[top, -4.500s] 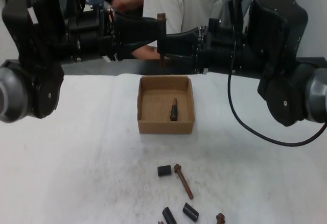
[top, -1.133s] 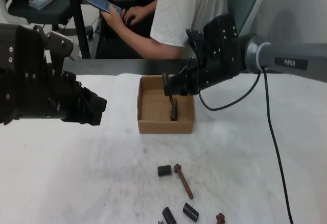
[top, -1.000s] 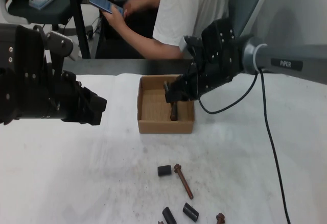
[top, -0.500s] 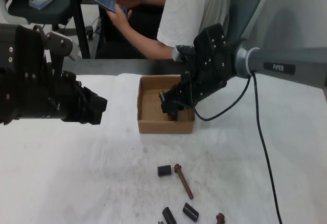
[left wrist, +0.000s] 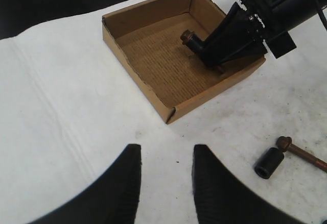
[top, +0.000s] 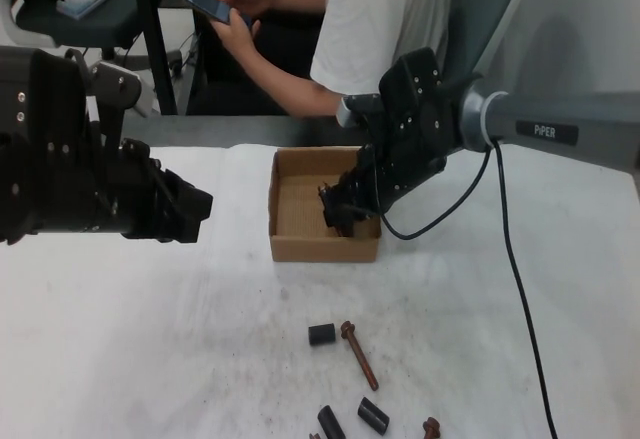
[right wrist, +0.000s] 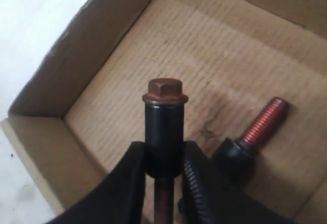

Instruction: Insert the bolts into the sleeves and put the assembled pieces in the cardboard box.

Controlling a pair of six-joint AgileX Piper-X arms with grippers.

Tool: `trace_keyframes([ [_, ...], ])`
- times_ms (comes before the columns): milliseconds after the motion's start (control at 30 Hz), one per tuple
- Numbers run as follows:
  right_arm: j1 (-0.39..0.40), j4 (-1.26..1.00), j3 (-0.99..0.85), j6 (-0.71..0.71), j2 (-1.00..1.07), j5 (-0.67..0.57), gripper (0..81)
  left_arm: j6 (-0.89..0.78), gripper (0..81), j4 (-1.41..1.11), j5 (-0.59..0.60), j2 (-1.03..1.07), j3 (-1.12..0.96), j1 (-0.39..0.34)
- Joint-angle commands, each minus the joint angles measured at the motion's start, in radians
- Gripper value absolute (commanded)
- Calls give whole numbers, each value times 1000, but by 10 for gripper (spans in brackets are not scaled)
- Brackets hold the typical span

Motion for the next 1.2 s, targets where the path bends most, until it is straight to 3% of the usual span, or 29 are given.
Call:
trace_keyframes([
  [0, 3, 3, -10, -30, -5, 32, 8, -6, 320, -3, 8, -12, -12, -5],
  [400, 15, 5, -10, -30, 18, 8, 11, -6, 320, -3, 8, -12, -12, -5],
  [767, 18, -4, -10, -4, 18, 38, 392, -6, 320, -3, 14, -12, -12, -5],
  [1167, 12, -2, -68, 39, 3, 35, 407, -6, 320, -3, 14, -12, -12, -3],
])
